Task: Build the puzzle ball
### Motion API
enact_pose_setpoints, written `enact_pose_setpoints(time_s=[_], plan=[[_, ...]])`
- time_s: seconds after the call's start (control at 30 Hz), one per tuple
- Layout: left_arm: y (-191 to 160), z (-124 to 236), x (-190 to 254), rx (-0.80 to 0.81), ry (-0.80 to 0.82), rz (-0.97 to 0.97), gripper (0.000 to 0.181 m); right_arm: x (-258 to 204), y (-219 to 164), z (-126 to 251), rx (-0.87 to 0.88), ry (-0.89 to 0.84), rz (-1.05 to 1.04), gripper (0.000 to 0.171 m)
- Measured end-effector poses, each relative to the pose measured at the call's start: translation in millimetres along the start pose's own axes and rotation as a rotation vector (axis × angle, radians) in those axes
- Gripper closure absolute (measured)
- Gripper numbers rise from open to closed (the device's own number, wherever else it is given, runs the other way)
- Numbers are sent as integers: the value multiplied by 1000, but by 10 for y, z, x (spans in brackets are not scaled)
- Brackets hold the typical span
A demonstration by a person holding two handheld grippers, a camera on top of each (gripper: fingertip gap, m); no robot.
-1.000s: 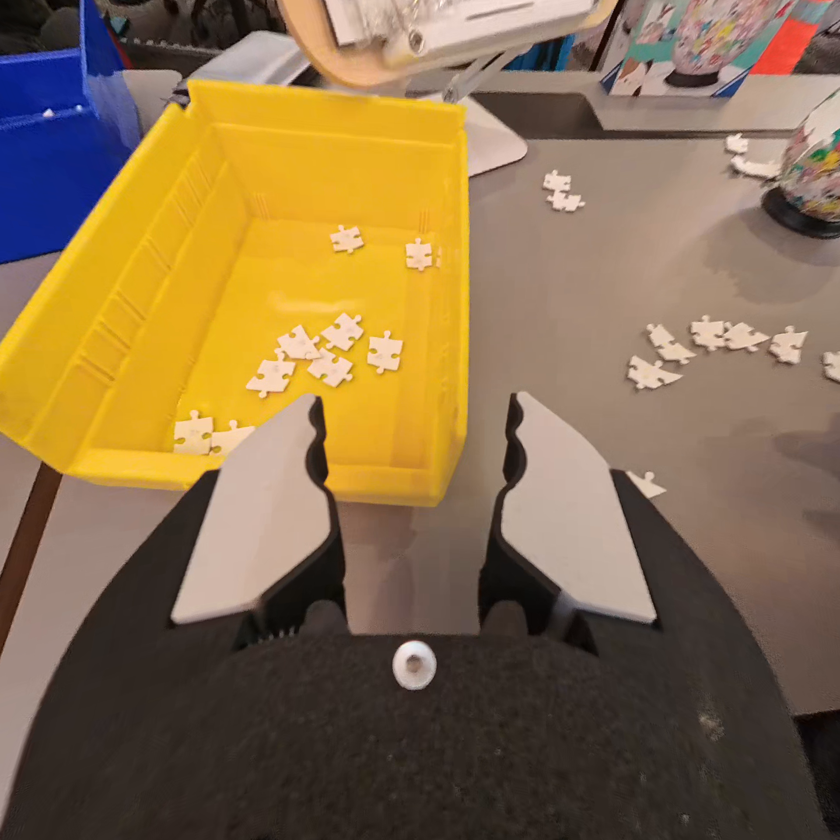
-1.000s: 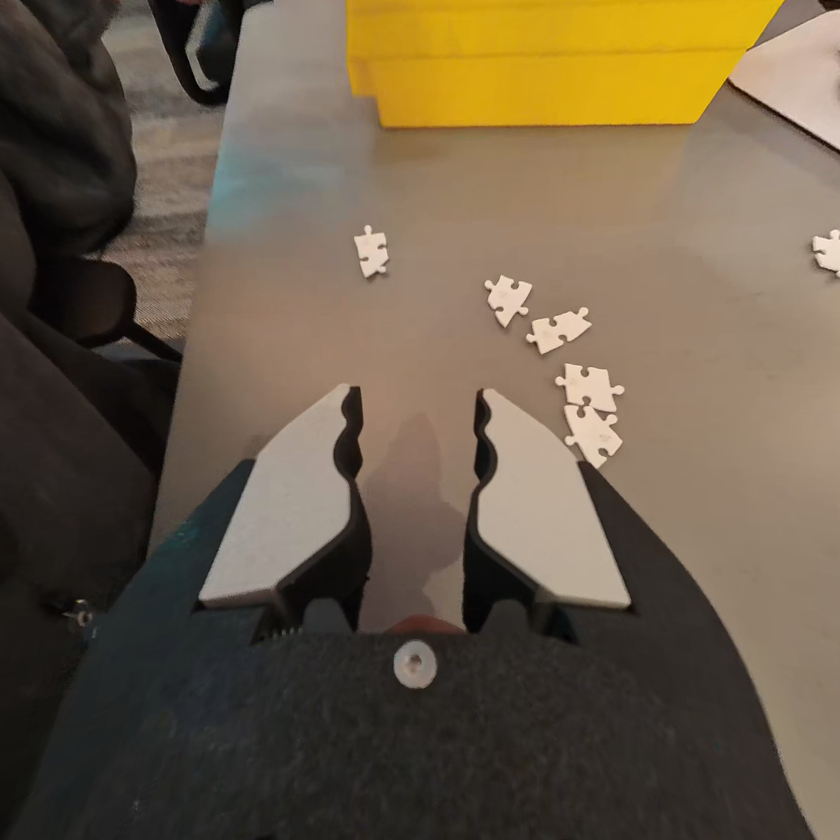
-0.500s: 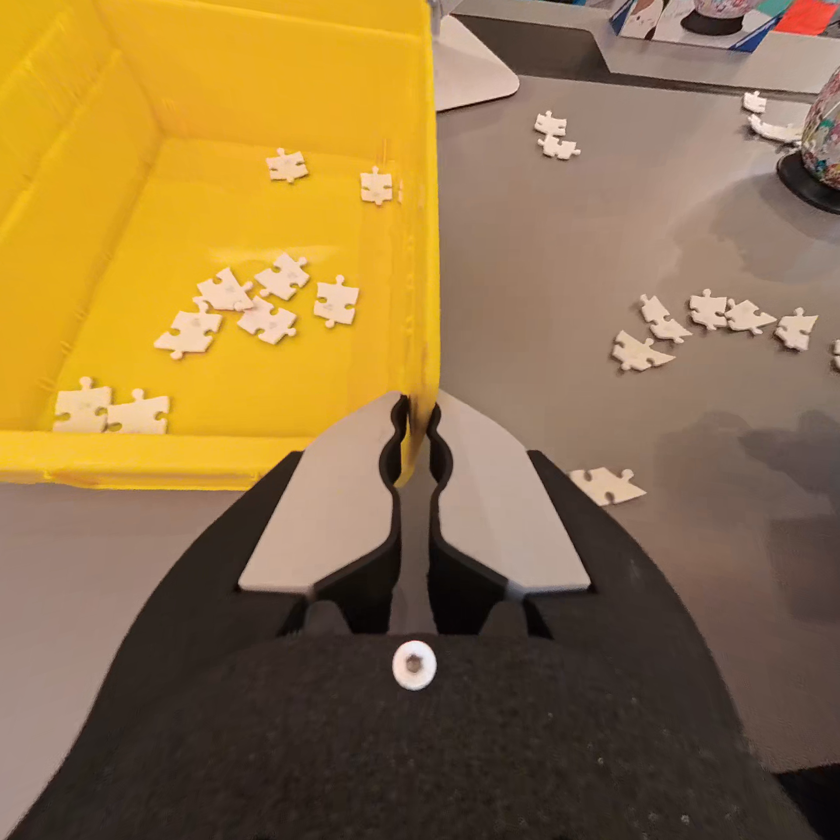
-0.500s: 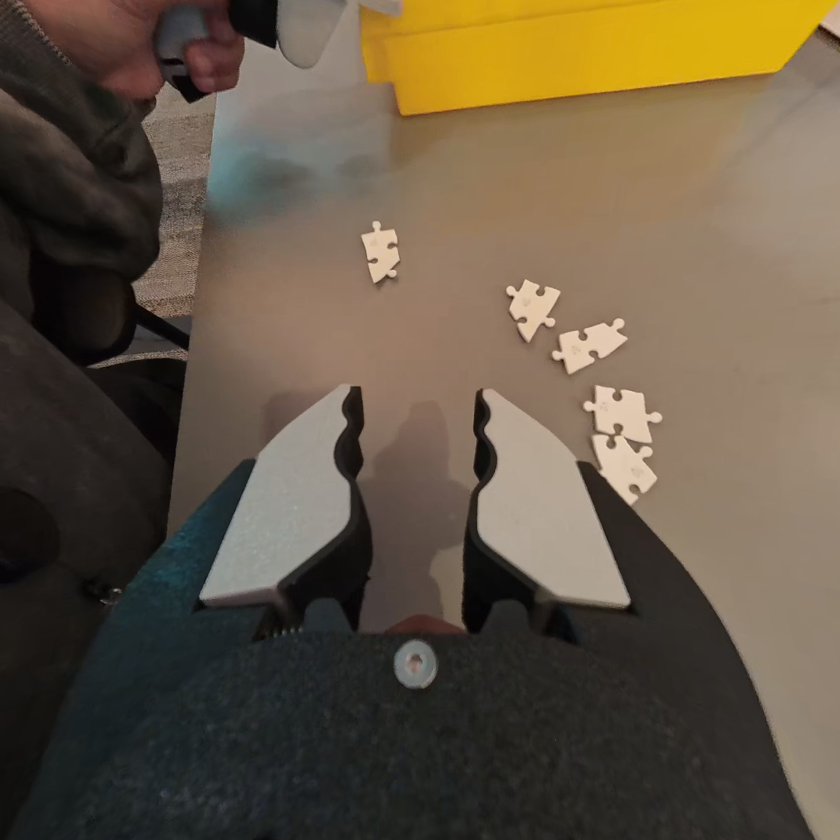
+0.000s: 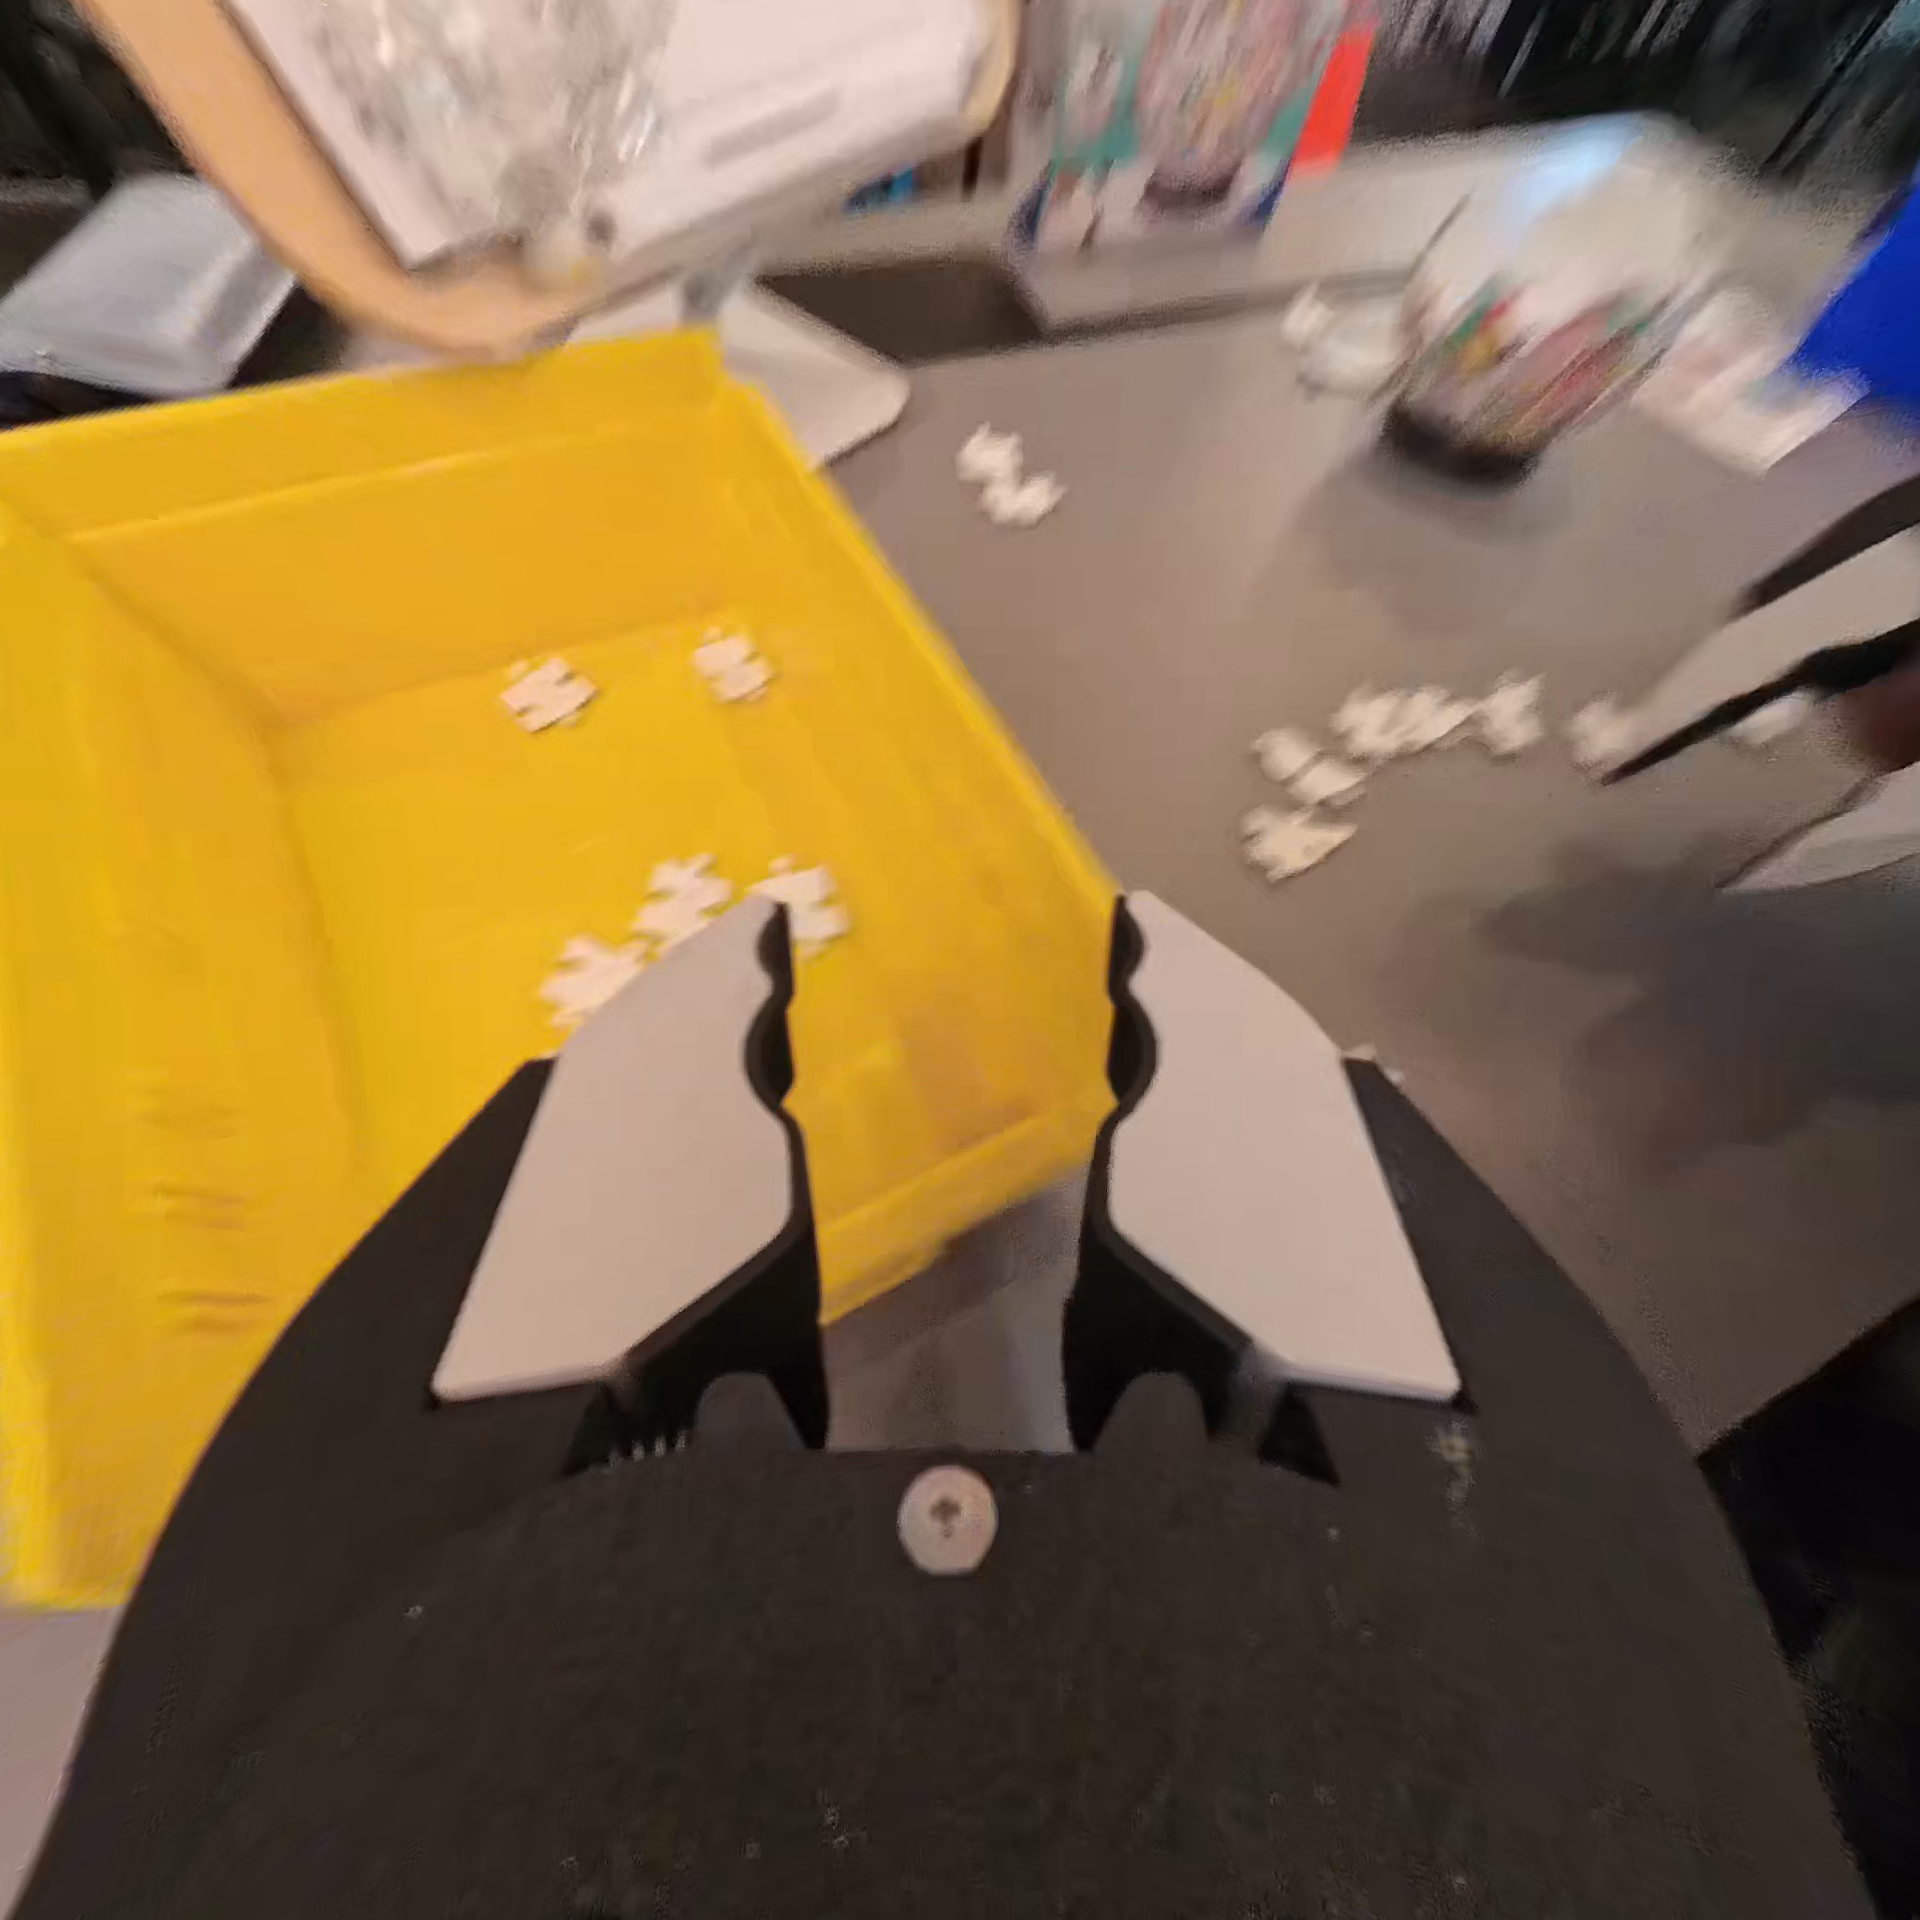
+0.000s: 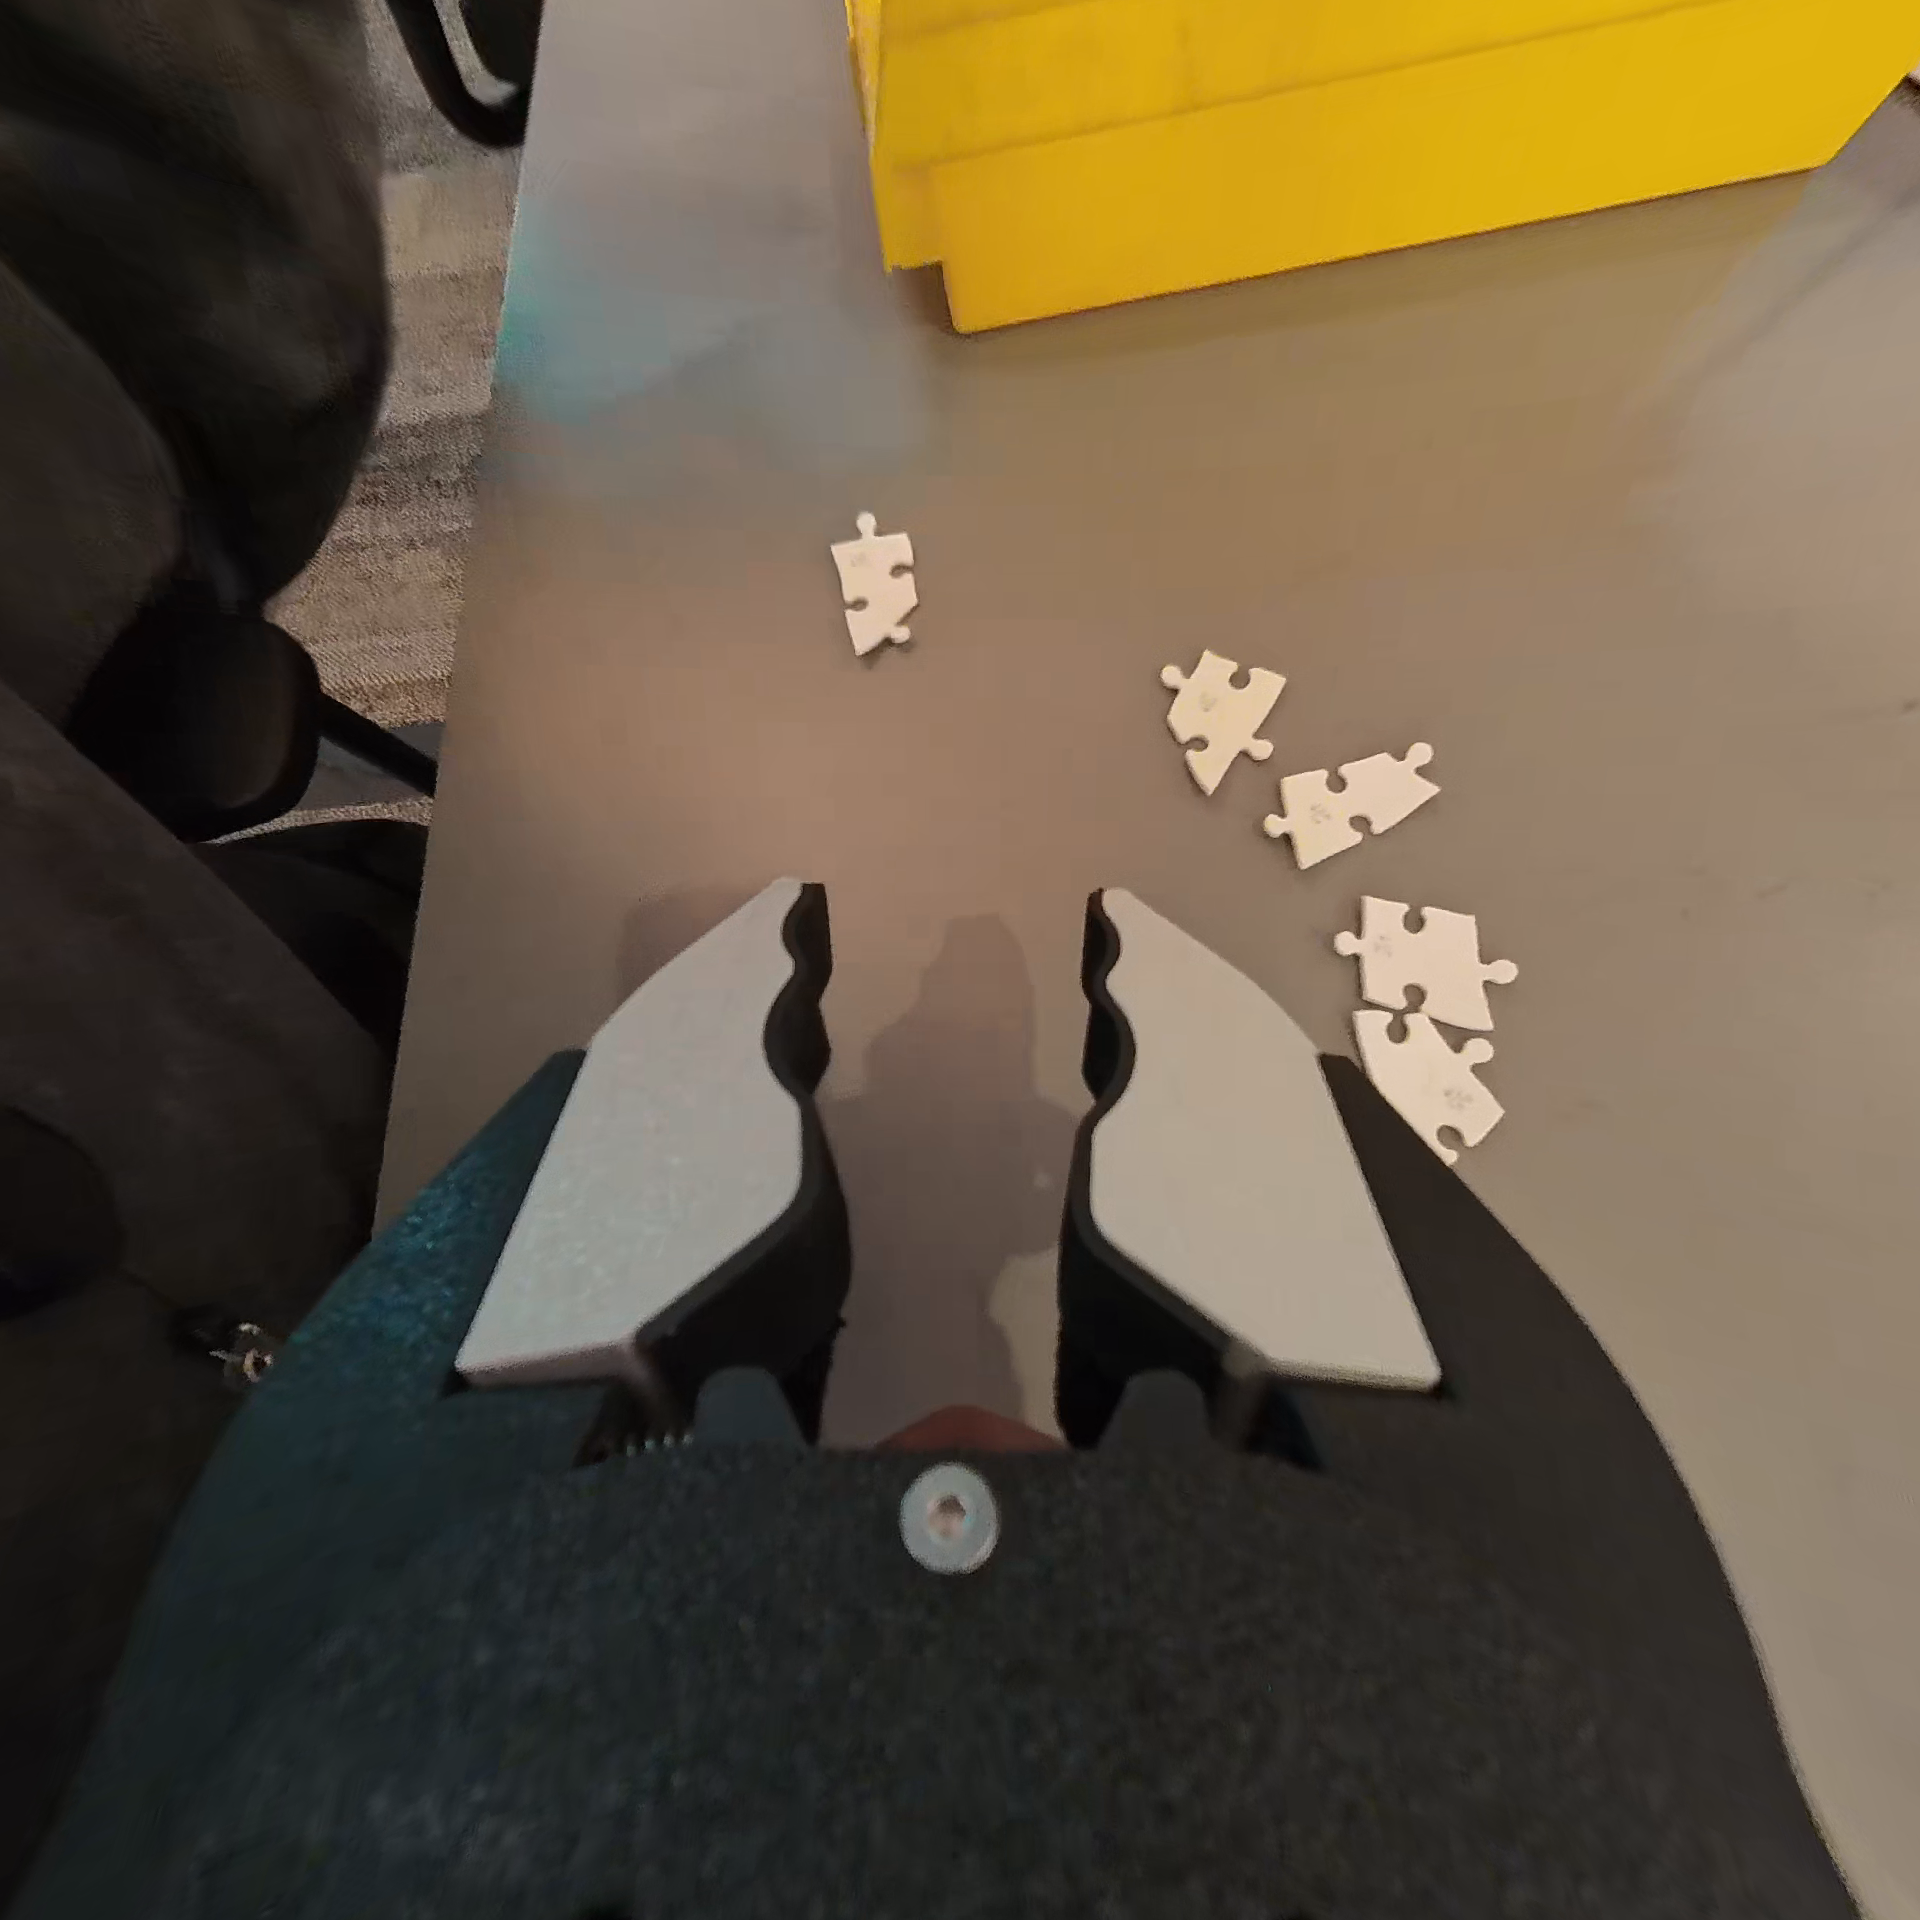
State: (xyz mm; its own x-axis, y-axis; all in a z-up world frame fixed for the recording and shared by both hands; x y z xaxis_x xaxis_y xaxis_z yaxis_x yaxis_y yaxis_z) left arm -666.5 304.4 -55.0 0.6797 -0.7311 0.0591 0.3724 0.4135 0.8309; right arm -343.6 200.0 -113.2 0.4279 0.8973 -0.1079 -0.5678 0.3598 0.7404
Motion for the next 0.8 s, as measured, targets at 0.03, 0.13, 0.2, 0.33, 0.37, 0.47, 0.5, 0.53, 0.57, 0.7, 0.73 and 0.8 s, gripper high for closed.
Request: enact_pose_setpoints(time_s=[0.03, 0.13, 0.2, 0.33, 0.37, 0.47, 0.5, 0.53, 0.57, 0.7, 0.73, 0.8], plan=[[16, -104, -182, -97, 41, -44, 115, 1, -6, 12, 9, 1, -3, 125], [16, -561, -588, -410, 39, -98, 114, -14, -21, 56, 28, 5, -9, 125], [-27, -834, -736, -558, 9, -61, 115, -20, -44, 117, 31, -13, -3, 125], [-222, -1013, -931, -759, 108, -84, 113, 39, -159, 299, 51, -80, -18, 126], [-245, -1016, -963, -775, 129, -93, 113, 71, -194, 338, 60, -87, -34, 126], [-228, -1072, -979, -756, 97, -77, 111, 180, -272, 409, 84, -82, -83, 127], [-233, -1096, -978, -761, 86, -74, 111, 211, -286, 419, 89, -73, -94, 127], [-246, -1114, -982, -775, 82, -75, 111, 234, -293, 424, 91, -60, -101, 128], [-255, -1126, -984, -781, 74, -66, 110, 253, -297, 429, 91, -50, -105, 128], [-258, -1115, -974, -776, 21, -34, 139, 300, -306, 427, 99, -44, -103, 128], [-258, -1109, -973, -774, 16, -35, 144, 305, -311, 422, 102, -41, -105, 129], [-263, -1094, -980, -767, 14, -30, 144, 311, -323, 410, 104, -30, -111, 128]])
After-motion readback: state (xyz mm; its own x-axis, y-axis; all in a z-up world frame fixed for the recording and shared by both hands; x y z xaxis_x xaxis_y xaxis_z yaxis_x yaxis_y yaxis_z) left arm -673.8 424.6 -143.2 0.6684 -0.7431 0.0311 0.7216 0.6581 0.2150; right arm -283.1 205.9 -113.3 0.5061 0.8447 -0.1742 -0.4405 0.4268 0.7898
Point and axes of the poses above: each gripper's, where its closed fingertips meet, z back along the fingers, y out of its top, x = y × z across the jaws, the point moved 8 cm from there along z, back along the fingers, and after that the axes turned 1 degree about -x, right-handed, at the moved point
